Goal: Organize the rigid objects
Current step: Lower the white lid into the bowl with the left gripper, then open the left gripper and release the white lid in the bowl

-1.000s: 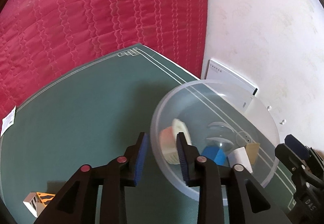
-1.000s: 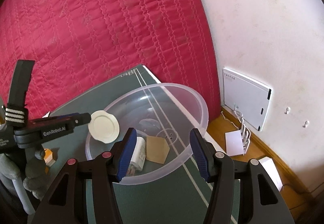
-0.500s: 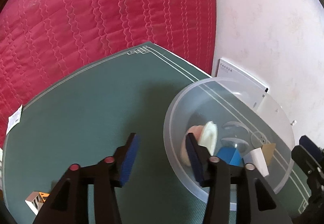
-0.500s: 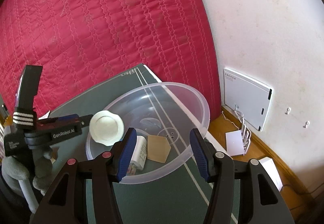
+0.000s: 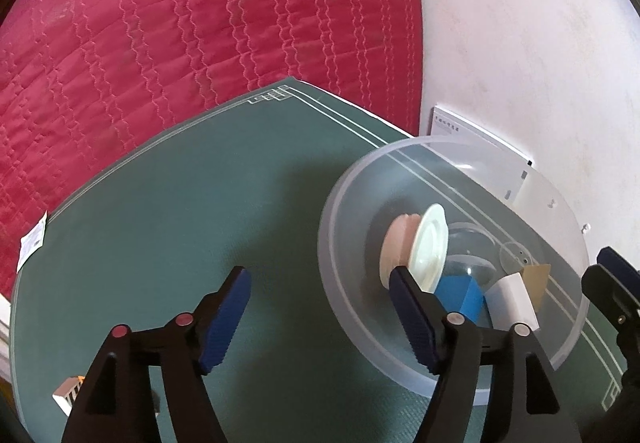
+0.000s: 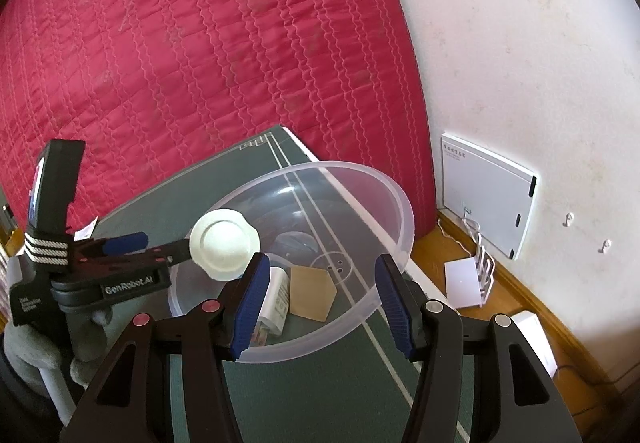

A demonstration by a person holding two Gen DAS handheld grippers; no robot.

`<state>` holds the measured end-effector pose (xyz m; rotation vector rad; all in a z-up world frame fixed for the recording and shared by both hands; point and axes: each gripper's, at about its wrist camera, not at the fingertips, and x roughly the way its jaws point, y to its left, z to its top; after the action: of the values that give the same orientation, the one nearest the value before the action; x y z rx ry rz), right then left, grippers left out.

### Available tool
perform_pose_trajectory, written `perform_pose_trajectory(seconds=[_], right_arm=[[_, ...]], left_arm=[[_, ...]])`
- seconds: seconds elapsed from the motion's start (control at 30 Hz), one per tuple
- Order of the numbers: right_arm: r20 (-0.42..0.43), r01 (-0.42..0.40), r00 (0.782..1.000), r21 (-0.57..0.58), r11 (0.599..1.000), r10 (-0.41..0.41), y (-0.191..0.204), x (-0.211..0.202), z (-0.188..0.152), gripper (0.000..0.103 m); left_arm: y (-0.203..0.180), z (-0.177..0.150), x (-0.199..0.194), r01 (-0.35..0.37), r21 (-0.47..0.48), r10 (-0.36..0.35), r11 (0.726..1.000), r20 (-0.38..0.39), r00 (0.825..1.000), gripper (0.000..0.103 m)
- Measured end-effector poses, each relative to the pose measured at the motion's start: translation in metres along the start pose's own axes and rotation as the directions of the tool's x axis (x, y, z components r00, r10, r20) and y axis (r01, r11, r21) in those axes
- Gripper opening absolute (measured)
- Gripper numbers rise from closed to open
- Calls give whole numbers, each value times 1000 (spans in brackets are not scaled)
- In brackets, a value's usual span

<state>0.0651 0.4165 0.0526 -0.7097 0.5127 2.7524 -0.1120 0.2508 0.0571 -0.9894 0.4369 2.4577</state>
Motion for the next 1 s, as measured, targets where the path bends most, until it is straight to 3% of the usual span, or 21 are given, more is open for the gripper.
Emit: perform_pose_trajectory(seconds=[0.67,1.0], right_arm=[[-3,1,1000,-8,1000,-1,1,1,-1,56],[-2,2,1000,-11,1000,-3,1,2,-2,60]], left_arm=[[11,-3,-11,-6,-35,7,999,31,999,85],[17,-13,-26,-56,-22,57,998,67,996,89]])
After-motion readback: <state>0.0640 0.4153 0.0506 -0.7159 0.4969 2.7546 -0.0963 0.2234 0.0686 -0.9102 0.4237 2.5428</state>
